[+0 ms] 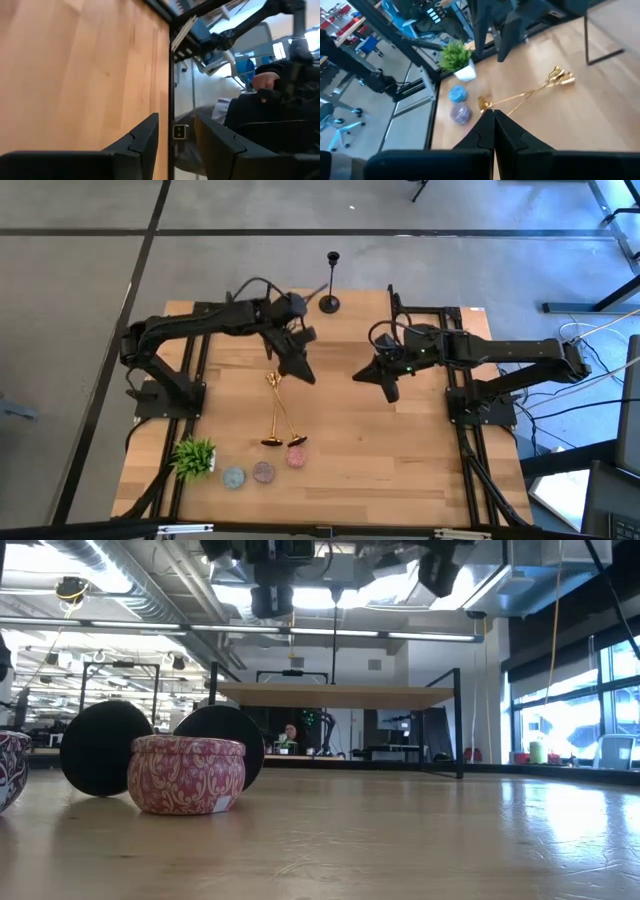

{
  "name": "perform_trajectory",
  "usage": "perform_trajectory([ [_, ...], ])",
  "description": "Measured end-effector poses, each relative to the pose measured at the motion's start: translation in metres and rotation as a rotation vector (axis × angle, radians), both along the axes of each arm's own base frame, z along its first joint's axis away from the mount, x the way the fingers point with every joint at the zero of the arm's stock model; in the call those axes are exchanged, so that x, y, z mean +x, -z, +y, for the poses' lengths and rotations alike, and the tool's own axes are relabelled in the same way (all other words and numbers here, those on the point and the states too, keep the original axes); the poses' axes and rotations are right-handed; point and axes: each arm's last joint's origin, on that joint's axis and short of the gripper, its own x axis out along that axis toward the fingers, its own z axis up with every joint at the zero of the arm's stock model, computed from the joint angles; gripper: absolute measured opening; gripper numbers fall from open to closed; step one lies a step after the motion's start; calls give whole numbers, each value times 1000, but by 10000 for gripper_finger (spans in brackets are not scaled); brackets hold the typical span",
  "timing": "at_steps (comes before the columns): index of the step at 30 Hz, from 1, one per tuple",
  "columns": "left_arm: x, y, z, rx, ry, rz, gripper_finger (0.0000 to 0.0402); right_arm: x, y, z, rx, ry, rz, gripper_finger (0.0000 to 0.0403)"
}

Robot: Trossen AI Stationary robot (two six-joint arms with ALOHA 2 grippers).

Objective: Pick & Place candle stick holders
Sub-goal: Put the red scented candle on the shelf

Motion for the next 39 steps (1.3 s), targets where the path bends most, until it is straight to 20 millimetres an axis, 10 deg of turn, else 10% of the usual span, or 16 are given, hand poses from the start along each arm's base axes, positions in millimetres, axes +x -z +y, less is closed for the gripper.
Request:
perform_trajectory([
  [39,-62,25,-242,352,75,522,123,-8,-1,60,-63,9,-11,0],
])
